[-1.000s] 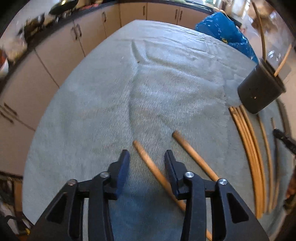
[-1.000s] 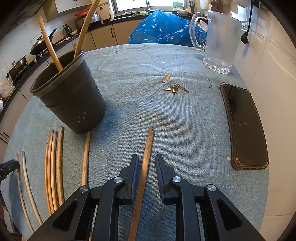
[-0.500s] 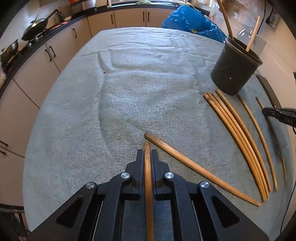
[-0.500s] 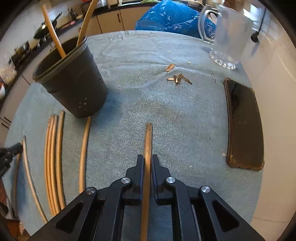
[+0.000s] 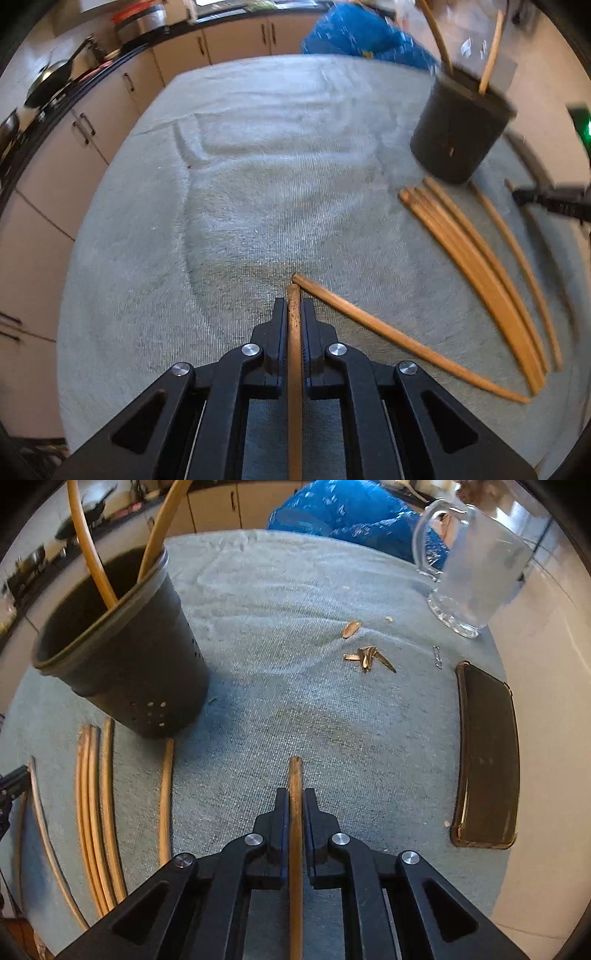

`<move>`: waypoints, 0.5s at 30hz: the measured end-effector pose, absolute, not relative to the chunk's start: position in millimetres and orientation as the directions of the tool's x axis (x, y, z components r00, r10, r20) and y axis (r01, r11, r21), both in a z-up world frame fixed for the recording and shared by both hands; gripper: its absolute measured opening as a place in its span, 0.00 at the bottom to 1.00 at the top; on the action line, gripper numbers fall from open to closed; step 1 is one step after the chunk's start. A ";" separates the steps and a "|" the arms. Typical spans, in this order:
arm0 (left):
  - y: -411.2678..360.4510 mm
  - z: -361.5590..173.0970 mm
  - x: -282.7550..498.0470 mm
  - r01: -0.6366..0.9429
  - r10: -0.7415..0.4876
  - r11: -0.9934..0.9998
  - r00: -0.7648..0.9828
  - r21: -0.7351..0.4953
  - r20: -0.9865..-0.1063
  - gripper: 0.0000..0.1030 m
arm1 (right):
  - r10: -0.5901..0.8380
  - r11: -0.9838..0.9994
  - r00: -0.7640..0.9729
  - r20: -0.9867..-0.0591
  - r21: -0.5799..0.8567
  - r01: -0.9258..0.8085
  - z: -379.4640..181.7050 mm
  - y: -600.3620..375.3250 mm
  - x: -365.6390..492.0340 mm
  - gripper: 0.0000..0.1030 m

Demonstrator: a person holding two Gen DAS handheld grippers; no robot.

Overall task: Organize utensils
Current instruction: 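Lift both held chopsticks upright toward the grey cup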

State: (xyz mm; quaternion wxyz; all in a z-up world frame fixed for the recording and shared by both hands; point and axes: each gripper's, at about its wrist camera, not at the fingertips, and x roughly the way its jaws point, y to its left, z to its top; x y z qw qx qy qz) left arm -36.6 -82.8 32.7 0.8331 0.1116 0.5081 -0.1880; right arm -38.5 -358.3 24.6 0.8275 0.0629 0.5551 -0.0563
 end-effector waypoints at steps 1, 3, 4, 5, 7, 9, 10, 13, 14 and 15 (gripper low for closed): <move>-78.6 37.9 -40.6 0.420 -0.225 0.907 0.422 -0.030 -0.878 0.06 | -0.027 0.983 0.398 -0.917 0.048 0.177 26.9 -360.2 -43.9 0.07; -72.6 52.6 -53.0 0.413 -0.242 0.910 0.468 -0.032 -0.850 0.06 | -0.009 0.976 0.449 -0.894 0.090 0.198 34.8 -364.0 -60.4 0.07; -70.5 61.5 -59.7 0.413 -0.248 0.910 0.497 -0.024 -0.832 0.06 | 0.002 0.972 0.483 -0.876 0.116 0.206 41.4 -365.0 -69.6 0.07; -68.4 70.4 -66.2 0.414 -0.257 0.910 0.522 -0.021 -0.813 0.06 | -0.001 0.969 0.515 -0.857 0.126 0.211 48.8 -364.6 -78.4 0.07; -64.0 90.7 -80.1 0.419 -0.291 0.907 0.567 -0.035 -0.771 0.06 | 0.003 0.965 0.567 -0.824 0.150 0.213 61.4 -360.8 -93.4 0.07; -63.1 109.8 -92.2 0.425 -0.328 0.903 0.600 -0.057 -0.730 0.06 | 0.007 0.960 0.615 -0.788 0.178 0.217 74.4 -355.7 -109.2 0.07; -62.1 118.7 -98.4 0.428 -0.346 0.901 0.616 -0.068 -0.708 0.06 | 0.009 0.958 0.633 -0.774 0.188 0.216 79.4 -355.3 -115.0 0.07; -57.6 140.0 -114.5 0.438 -0.396 0.893 0.650 -0.106 -0.648 0.06 | 0.007 0.955 0.687 -0.726 0.208 0.210 98.2 -343.9 -133.7 0.07; -57.3 144.7 -119.2 0.441 -0.407 0.890 0.658 -0.114 -0.634 0.06 | 0.003 0.956 0.697 -0.717 0.206 0.208 100.9 -337.0 -135.9 0.07; -56.6 150.2 -125.4 0.447 -0.420 0.886 0.666 -0.121 -0.616 0.06 | -0.001 0.958 0.717 -0.698 0.205 0.200 107.8 -332.3 -143.8 0.07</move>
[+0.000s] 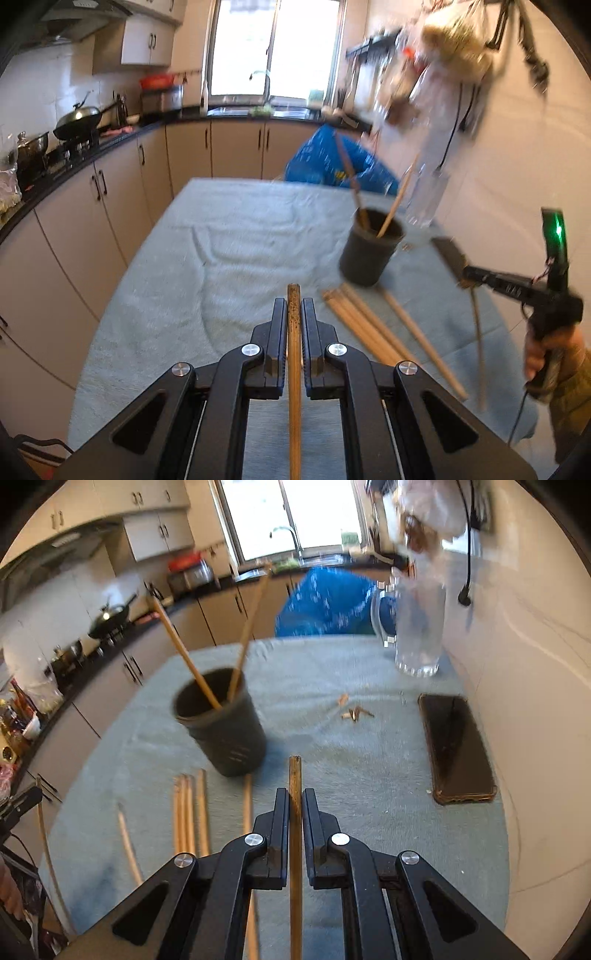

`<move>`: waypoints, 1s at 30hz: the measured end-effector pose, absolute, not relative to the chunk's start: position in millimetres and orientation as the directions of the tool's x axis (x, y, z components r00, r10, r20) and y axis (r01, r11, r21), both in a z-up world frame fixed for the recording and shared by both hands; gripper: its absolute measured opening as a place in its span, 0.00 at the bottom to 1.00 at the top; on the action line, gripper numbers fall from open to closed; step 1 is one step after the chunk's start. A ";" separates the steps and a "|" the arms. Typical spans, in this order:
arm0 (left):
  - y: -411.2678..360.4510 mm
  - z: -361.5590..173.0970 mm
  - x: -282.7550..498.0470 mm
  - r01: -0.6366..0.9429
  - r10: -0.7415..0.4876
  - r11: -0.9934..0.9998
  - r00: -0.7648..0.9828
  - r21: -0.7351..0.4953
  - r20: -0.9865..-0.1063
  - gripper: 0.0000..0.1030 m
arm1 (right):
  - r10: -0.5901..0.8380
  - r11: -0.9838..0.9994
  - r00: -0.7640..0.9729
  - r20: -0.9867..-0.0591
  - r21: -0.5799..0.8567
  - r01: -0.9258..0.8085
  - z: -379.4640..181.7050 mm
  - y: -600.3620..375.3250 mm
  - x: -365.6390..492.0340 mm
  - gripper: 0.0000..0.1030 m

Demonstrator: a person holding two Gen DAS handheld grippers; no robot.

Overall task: Organize utensils
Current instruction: 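Lift both held chopsticks upright toward the grey cup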

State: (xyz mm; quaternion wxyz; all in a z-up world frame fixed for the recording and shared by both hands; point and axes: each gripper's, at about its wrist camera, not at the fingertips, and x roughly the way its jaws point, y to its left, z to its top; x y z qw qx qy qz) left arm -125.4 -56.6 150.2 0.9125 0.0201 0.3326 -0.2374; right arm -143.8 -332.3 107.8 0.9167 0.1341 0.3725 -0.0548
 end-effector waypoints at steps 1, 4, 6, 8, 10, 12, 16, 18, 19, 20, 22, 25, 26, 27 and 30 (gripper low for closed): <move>-56.6 155.1 -131.6 0.453 -0.431 0.883 0.674 -0.126 -0.599 0.06 | -0.002 0.959 0.728 -0.686 0.205 0.196 112.9 -328.6 -149.0 0.07; -54.7 168.2 -148.4 0.466 -0.459 0.874 0.694 -0.140 -0.554 0.06 | -0.003 0.961 0.765 -0.644 0.211 0.181 128.4 -319.3 -168.0 0.07; -55.0 175.7 -156.6 0.476 -0.478 0.866 0.700 -0.152 -0.530 0.06 | -0.002 0.960 0.787 -0.617 0.220 0.175 137.6 -313.0 -179.2 0.07; -55.4 181.9 -162.1 0.484 -0.493 0.860 0.704 -0.164 -0.511 0.06 | 0.003 0.957 0.807 -0.590 0.235 0.169 147.2 -309.7 -189.9 0.07; -54.6 187.8 -168.0 0.489 -0.505 0.855 0.708 -0.173 -0.494 0.06 | 0.005 0.955 0.827 -0.563 0.247 0.162 153.9 -307.2 -199.6 0.07; -54.3 193.7 -171.7 0.498 -0.521 0.847 0.706 -0.187 -0.481 0.06 | 0.006 0.954 0.842 -0.540 0.256 0.158 160.1 -305.3 -207.2 0.07; -59.6 206.3 -172.5 0.513 -0.543 0.835 0.708 -0.200 -0.451 0.06 | -0.006 0.954 0.874 -0.486 0.258 0.151 177.0 -300.3 -218.4 0.07; -65.7 212.6 -166.7 0.518 -0.548 0.832 0.711 -0.200 -0.441 0.06 | -0.012 0.955 0.886 -0.463 0.258 0.148 185.7 -299.4 -217.8 0.07; -68.5 216.5 -162.9 0.518 -0.550 0.831 0.712 -0.201 -0.436 0.06 | -0.013 0.954 0.893 -0.450 0.261 0.145 191.1 -299.9 -215.5 0.07; -71.8 221.2 -156.9 0.518 -0.552 0.831 0.716 -0.204 -0.428 0.06 | -0.013 0.953 0.898 -0.440 0.266 0.144 194.6 -300.5 -212.8 0.07; -79.2 231.9 -143.9 0.513 -0.548 0.834 0.730 -0.204 -0.409 0.06 | -0.019 0.951 0.910 -0.414 0.274 0.145 204.5 -302.2 -202.4 0.07; -92.3 248.7 -120.6 0.505 -0.543 0.839 0.751 -0.203 -0.376 0.06 | -0.029 0.944 0.929 -0.368 0.297 0.147 219.1 -306.7 -182.5 0.07; -96.6 254.0 -113.2 0.504 -0.543 0.839 0.757 -0.205 -0.364 0.06 | -0.030 0.939 0.937 -0.348 0.313 0.146 224.8 -309.6 -172.7 0.07; -101.9 259.6 -105.2 0.501 -0.541 0.841 0.765 -0.204 -0.350 0.06 | -0.031 0.936 0.941 -0.336 0.322 0.146 228.5 -310.6 -167.3 0.07; -123.5 276.1 -73.5 0.491 -0.531 0.847 0.790 -0.202 -0.306 0.06 | -0.042 0.923 0.959 -0.281 0.356 0.145 242.0 -317.8 -138.2 0.07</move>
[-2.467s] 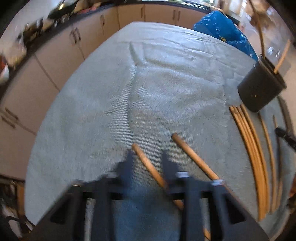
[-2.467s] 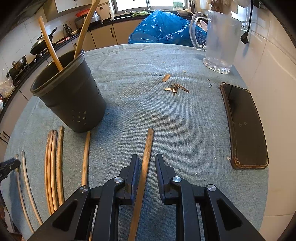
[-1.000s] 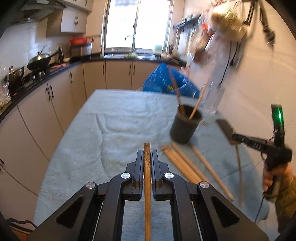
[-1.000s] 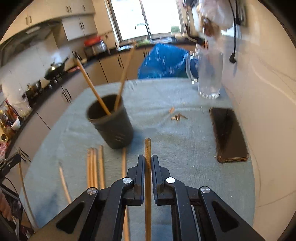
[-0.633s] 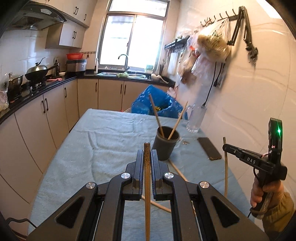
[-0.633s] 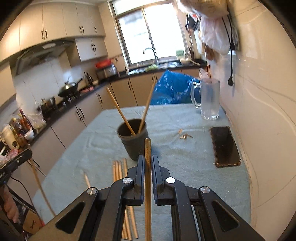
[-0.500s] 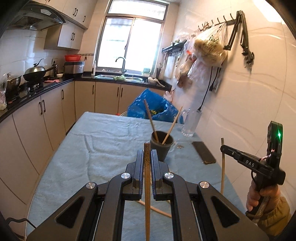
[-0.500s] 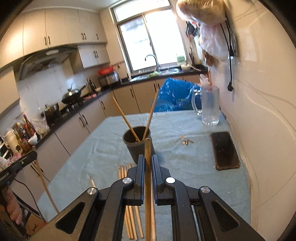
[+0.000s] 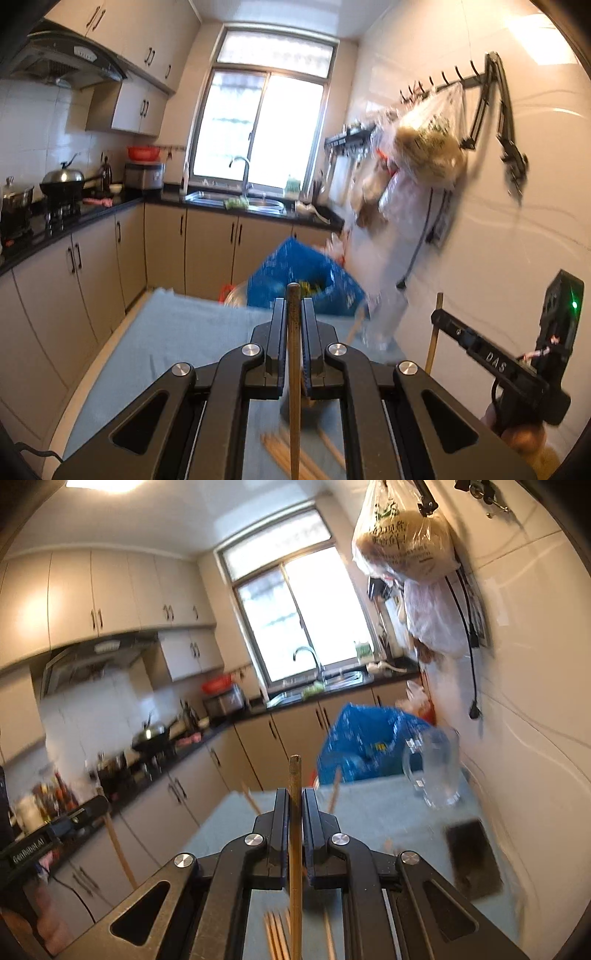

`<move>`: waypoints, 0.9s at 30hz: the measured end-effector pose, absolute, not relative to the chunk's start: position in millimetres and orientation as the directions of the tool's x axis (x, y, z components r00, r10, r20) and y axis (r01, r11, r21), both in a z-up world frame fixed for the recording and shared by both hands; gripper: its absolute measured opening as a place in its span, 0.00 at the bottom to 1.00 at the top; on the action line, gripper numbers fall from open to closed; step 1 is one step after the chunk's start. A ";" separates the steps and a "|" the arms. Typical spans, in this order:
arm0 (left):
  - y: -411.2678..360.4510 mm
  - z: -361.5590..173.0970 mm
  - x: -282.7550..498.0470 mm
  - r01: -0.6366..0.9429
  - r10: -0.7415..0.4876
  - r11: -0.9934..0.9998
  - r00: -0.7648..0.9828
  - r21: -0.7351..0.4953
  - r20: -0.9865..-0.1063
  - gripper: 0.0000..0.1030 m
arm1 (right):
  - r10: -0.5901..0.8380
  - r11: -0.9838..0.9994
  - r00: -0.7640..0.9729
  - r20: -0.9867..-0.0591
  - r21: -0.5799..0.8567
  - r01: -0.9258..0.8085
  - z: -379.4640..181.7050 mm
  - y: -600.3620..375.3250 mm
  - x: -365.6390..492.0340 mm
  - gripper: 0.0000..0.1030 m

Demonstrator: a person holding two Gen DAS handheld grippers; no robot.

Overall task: Organize utensils
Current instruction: 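Lift both held chopsticks upright toward the grey cup, then drop both chopsticks into the grey cup and open both tools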

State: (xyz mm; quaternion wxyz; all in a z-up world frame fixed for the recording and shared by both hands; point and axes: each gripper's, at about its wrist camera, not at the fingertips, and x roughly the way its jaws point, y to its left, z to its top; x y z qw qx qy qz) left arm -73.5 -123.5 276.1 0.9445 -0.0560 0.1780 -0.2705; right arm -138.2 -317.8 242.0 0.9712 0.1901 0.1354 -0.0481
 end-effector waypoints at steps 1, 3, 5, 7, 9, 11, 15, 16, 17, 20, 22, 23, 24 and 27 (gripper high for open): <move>-129.4 280.0 -63.9 0.488 -0.531 0.847 0.794 -0.209 -0.297 0.06 | -0.058 0.922 0.964 -0.260 0.357 0.152 246.4 -319.3 -126.8 0.07; -140.0 286.2 -43.6 0.483 -0.535 0.844 0.796 -0.235 -0.284 0.06 | -0.093 0.923 0.971 -0.221 0.346 0.167 252.7 -321.4 -106.0 0.07; -154.2 292.0 -18.8 0.484 -0.546 0.834 0.792 -0.266 -0.271 0.06 | -0.117 0.924 0.974 -0.195 0.338 0.179 256.3 -322.8 -85.2 0.07; -167.9 294.3 -1.7 0.483 -0.545 0.834 0.799 -0.269 -0.255 0.06 | -0.149 0.927 0.974 -0.172 0.318 0.198 258.7 -324.1 -67.5 0.07; -181.6 292.2 14.1 0.486 -0.544 0.835 0.803 -0.259 -0.246 0.06 | -0.185 0.931 0.971 -0.155 0.288 0.223 257.4 -326.1 -46.9 0.07; -198.0 282.0 31.2 0.488 -0.544 0.836 0.797 -0.252 -0.261 0.06 | -0.207 0.931 0.965 -0.158 0.272 0.244 249.5 -326.9 -31.4 0.07; -222.2 251.5 55.2 0.483 -0.536 0.844 0.773 -0.234 -0.338 0.06 | -0.215 0.922 0.952 -0.218 0.276 0.272 215.9 -335.4 -3.1 0.07; -223.5 243.8 57.3 0.480 -0.532 0.846 0.770 -0.230 -0.353 0.06 | -0.212 0.921 0.949 -0.233 0.277 0.273 208.5 -335.3 -0.4 0.07; -224.9 238.3 59.7 0.476 -0.527 0.850 0.767 -0.225 -0.366 0.06 | -0.209 0.922 0.946 -0.247 0.273 0.275 201.3 -335.1 1.3 0.07; -227.8 224.4 63.4 0.468 -0.511 0.859 0.757 -0.209 -0.407 0.06 | -0.201 0.928 0.940 -0.277 0.252 0.273 186.7 -331.8 -0.2 0.07; -224.1 220.0 61.5 0.456 -0.501 0.865 0.756 -0.211 -0.422 0.06 | -0.189 0.930 0.938 -0.291 0.253 0.266 182.6 -330.9 -2.7 0.08; -220.6 219.6 59.4 0.452 -0.500 0.866 0.756 -0.215 -0.423 0.08 | -0.183 0.931 0.937 -0.296 0.256 0.262 182.0 -330.6 -4.0 0.08; -217.8 220.7 57.3 0.451 -0.501 0.865 0.753 -0.220 -0.426 0.13 | -0.175 0.931 0.938 -0.300 0.258 0.257 181.0 -330.4 -6.0 0.09; -203.4 229.1 45.2 0.439 -0.501 0.866 0.757 -0.240 -0.420 0.32 | -0.173 0.934 0.936 -0.306 0.252 0.255 184.8 -328.5 -14.8 0.18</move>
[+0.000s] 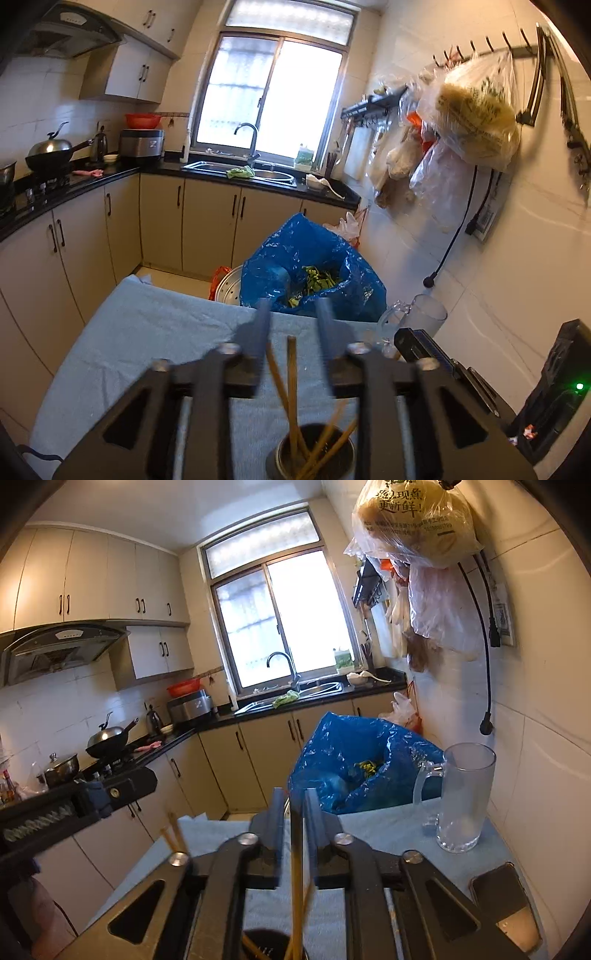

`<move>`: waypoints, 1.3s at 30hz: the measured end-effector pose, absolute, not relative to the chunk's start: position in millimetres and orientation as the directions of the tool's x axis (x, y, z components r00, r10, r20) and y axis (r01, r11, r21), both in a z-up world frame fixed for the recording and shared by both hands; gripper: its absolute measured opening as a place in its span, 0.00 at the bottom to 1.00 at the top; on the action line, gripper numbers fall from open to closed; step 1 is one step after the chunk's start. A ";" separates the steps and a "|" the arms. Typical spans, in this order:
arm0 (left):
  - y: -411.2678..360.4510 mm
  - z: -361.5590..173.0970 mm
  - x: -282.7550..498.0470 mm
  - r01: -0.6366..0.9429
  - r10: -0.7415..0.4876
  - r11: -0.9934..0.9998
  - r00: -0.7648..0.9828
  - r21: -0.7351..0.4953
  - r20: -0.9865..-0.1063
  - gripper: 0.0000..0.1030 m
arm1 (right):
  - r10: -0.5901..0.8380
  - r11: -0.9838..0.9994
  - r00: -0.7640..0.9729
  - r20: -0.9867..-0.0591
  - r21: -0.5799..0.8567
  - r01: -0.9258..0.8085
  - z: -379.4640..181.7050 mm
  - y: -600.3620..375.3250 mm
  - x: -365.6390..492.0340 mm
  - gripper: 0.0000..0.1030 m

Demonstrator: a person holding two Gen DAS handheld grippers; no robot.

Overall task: Organize utensils
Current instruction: 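Drop both chopsticks into the grey cup and open both tools, then close the left tool on a chopstick while the right tool grasps another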

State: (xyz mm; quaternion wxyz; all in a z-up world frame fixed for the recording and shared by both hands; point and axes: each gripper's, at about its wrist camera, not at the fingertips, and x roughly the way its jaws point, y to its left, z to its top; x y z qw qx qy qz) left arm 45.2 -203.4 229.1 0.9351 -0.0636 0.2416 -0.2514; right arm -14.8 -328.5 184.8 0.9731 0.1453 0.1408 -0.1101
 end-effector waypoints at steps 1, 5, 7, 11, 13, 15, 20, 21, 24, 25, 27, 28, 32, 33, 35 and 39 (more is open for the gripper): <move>-195.2 233.7 39.0 0.433 -0.499 0.866 0.763 -0.249 -0.411 0.33 | -0.177 0.934 0.937 -0.301 0.248 0.256 188.4 -327.8 -20.5 0.19; -154.8 246.9 7.5 0.406 -0.484 0.873 0.786 -0.269 -0.385 0.48 | -0.181 0.939 0.944 -0.274 0.237 0.248 201.5 -323.0 -53.3 0.32; -132.6 245.3 -7.8 0.382 -0.465 0.882 0.796 -0.274 -0.388 0.56 | -0.175 0.942 0.944 -0.279 0.230 0.243 203.5 -320.4 -73.0 0.45; -90.2 217.9 -31.9 0.302 -0.401 0.913 0.785 -0.274 -0.472 0.62 | -0.116 0.958 0.920 -0.376 0.203 0.204 184.2 -313.9 -98.0 0.56; -74.3 192.8 -35.6 0.252 -0.363 0.930 0.752 -0.269 -0.551 0.62 | -0.045 0.967 0.872 -0.488 0.197 0.160 157.6 -311.6 -99.0 0.56; -58.8 157.1 -36.3 0.200 -0.340 0.938 0.687 -0.283 -0.642 0.62 | 0.022 0.974 0.793 -0.609 0.191 0.119 125.9 -309.2 -93.7 0.56; -47.8 83.8 -39.2 0.123 -0.255 0.967 0.536 -0.224 -0.805 0.62 | 0.064 0.985 0.627 -0.776 0.151 0.085 57.1 -302.7 -90.4 0.48; -50.0 71.2 -39.4 0.124 -0.237 0.972 0.507 -0.202 -0.829 0.62 | 0.064 0.986 0.615 -0.786 0.147 0.085 50.3 -302.7 -90.2 0.47; -57.1 50.5 -39.2 0.132 -0.208 0.977 0.468 -0.165 -0.859 0.62 | 0.059 0.987 0.596 -0.801 0.137 0.086 37.4 -302.6 -90.9 0.47; -61.3 44.8 -36.8 0.138 -0.193 0.980 0.460 -0.145 -0.867 0.62 | 0.057 0.987 0.592 -0.804 0.133 0.085 35.2 -302.6 -90.4 0.47; -68.8 38.1 -33.5 0.145 -0.170 0.983 0.447 -0.117 -0.878 0.62 | 0.051 0.989 0.584 -0.810 0.122 0.083 31.4 -301.7 -88.5 0.47; -73.2 34.7 -31.5 0.148 -0.166 0.983 0.437 -0.111 -0.884 0.62 | 0.045 0.990 0.577 -0.815 0.113 0.082 28.4 -300.5 -86.0 0.47; -90.8 25.3 -23.8 0.165 -0.136 0.984 0.421 -0.072 -0.897 0.55 | 0.017 0.994 0.560 -0.828 0.073 0.079 21.7 -295.5 -72.7 0.45; -95.9 24.7 -23.7 0.173 -0.118 0.984 0.431 -0.047 -0.895 0.48 | 0.011 0.995 0.554 -0.832 0.064 0.076 20.7 -294.4 -67.0 0.42; -102.6 22.3 -22.5 0.186 -0.097 0.983 0.448 -0.014 -0.889 0.34 | -0.007 0.996 0.546 -0.838 0.043 0.078 17.7 -292.8 -58.3 0.37; -118.7 21.7 -23.3 0.242 -0.091 0.970 0.479 0.032 -0.873 0.13 | -0.011 0.997 0.547 -0.837 0.036 0.074 19.4 -289.4 -47.0 0.11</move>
